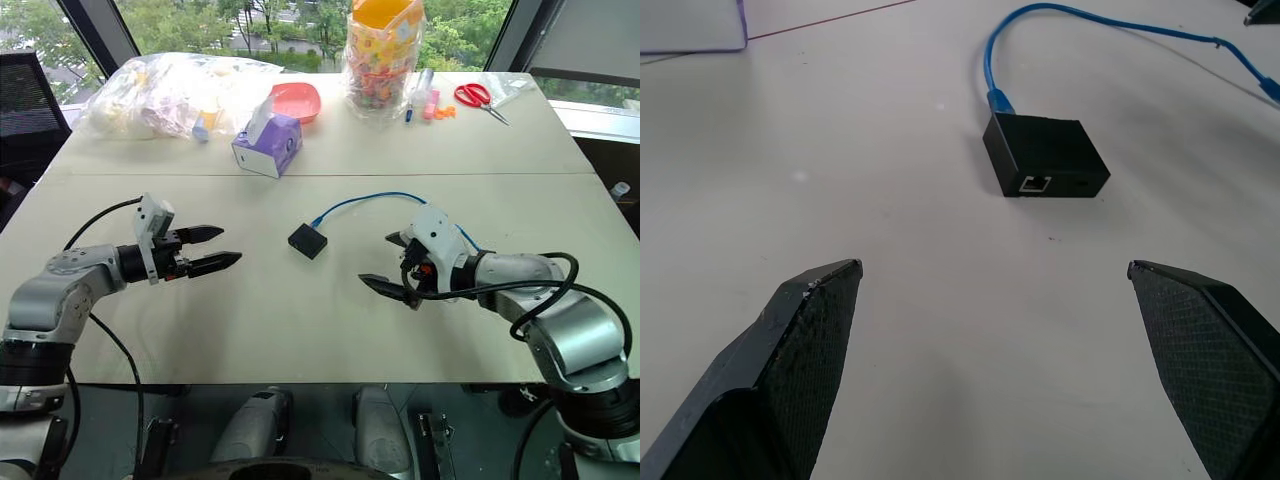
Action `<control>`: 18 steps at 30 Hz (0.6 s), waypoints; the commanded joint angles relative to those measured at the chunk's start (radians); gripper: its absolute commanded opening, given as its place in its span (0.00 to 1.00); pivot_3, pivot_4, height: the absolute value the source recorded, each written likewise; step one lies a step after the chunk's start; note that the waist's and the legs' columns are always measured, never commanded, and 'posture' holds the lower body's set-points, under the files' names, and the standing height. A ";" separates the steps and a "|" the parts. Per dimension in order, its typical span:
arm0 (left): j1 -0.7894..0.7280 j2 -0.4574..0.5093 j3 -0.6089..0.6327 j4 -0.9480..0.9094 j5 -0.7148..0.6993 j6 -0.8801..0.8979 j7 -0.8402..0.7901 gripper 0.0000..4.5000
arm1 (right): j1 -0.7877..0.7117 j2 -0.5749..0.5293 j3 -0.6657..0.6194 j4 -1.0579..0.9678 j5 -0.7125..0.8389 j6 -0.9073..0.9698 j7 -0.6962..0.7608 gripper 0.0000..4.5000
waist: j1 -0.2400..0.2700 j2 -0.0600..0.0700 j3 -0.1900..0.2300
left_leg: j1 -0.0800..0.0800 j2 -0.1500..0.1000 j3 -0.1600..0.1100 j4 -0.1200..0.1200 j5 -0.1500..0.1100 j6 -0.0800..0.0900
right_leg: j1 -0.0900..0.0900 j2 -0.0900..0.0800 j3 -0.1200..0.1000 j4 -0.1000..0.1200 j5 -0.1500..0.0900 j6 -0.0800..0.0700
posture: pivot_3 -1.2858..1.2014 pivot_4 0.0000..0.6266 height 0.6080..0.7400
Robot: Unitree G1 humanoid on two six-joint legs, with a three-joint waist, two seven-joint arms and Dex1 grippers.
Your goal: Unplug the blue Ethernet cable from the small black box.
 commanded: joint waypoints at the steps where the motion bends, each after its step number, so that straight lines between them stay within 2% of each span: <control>1: -0.015 0.018 0.003 -0.023 -0.021 0.020 -0.028 1.00 | -0.032 -0.021 -0.030 -0.009 0.017 -0.008 0.004 1.00 | 0.000 0.000 0.000 | 0.000 0.000 0.000 0.000 0.000 0.000 | 0.000 0.000 0.000 0.000 0.000 0.000 | 0.52 0.24 1.00; 18: -0.052 0.014 0.015 -0.060 -0.061 0.104 -0.044 1.00 | -0.102 -0.074 0.034 0.071 -0.022 -0.088 0.061 1.00 | -0.002 0.000 0.000 | 0.000 0.000 0.000 0.000 0.000 0.000 | 0.000 0.000 0.000 0.000 0.001 0.001 | 0.52 0.24 1.00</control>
